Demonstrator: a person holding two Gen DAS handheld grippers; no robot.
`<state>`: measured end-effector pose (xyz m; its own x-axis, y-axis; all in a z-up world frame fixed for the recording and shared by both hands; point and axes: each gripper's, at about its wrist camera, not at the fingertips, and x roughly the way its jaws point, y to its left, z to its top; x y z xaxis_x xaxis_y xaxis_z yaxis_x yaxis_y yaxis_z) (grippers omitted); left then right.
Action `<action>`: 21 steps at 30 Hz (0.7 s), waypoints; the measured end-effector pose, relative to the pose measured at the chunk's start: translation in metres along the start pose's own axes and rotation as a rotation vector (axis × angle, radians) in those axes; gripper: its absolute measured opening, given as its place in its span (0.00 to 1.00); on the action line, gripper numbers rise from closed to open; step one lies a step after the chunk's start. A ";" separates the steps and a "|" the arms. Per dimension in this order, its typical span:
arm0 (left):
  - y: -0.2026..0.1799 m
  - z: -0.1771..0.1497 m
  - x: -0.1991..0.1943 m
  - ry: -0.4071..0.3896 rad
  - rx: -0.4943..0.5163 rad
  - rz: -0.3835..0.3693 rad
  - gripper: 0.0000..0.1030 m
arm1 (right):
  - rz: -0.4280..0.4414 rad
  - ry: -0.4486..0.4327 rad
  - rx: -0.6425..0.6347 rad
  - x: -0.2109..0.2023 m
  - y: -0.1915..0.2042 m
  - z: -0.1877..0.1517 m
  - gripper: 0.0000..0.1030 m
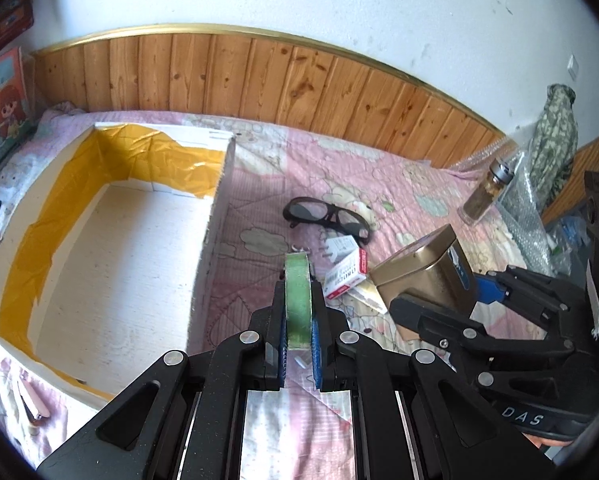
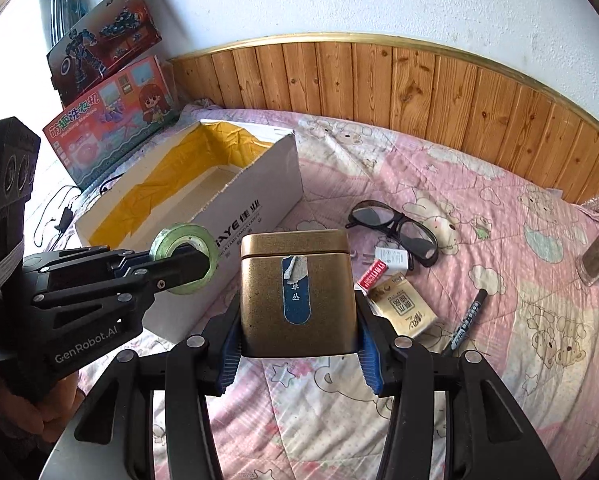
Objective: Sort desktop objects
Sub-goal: 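Carry the gold tin and green tape roll with both tools into the yellow-lined box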
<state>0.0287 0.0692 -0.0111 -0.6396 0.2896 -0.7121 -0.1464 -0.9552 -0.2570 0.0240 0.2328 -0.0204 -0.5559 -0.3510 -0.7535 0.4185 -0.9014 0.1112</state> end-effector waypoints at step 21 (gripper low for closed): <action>0.081 0.044 -0.043 -0.113 -0.184 0.012 0.09 | 0.028 -0.071 -0.129 0.008 0.089 0.054 0.49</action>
<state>0.0113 -0.0235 0.0277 -0.7226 0.2597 -0.6406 -0.0048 -0.9286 -0.3710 0.0180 0.1356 0.0183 -0.5902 -0.3971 -0.7028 0.5209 -0.8525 0.0442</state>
